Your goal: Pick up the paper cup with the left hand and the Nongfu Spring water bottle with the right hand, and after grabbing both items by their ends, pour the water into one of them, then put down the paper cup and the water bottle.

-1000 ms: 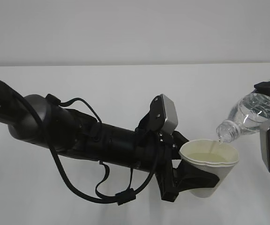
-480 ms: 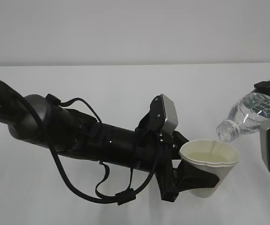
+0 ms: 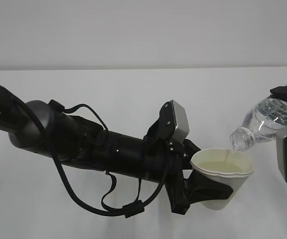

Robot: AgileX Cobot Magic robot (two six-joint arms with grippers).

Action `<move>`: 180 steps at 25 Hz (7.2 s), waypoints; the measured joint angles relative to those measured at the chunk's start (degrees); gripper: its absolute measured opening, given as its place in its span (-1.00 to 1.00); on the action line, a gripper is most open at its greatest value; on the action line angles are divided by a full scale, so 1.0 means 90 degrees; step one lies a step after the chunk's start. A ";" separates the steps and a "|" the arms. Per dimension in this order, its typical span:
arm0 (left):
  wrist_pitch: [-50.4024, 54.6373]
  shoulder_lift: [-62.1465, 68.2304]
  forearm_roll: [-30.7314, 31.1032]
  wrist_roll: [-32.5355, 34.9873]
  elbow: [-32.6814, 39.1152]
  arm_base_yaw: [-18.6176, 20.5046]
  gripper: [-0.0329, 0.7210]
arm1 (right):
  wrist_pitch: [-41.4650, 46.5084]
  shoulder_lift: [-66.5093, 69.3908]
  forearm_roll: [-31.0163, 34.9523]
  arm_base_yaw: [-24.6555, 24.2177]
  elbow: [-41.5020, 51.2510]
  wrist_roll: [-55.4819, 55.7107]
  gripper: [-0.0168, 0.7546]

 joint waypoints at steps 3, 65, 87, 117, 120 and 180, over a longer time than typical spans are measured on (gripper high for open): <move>0.0000 0.0000 0.0000 0.0000 0.0000 0.0000 0.22 | 0.0000 0.0000 0.0000 0.0000 0.0000 0.0000 0.09; 0.0011 0.0000 0.0000 0.0000 0.0000 0.0000 0.22 | 0.0000 0.0000 -0.0013 0.0000 -0.0010 -0.0058 0.09; 0.0034 0.0000 0.0000 0.0000 -0.0012 0.0000 0.22 | 0.0000 0.0000 -0.0013 0.0000 -0.0010 0.0276 0.09; 0.0045 0.0028 -0.0415 0.0013 -0.0092 0.0011 0.22 | -0.1054 0.0000 0.0596 0.0000 -0.0010 0.3732 0.09; 0.0058 0.0028 -0.0442 0.0134 -0.0092 0.0023 0.22 | -0.1218 0.0000 0.0596 0.0000 -0.0010 0.4295 0.09; 0.0349 0.0028 -0.0365 0.0694 -0.0092 0.0501 0.22 | -0.4050 0.3819 0.1012 0.0000 -0.0219 0.9826 0.09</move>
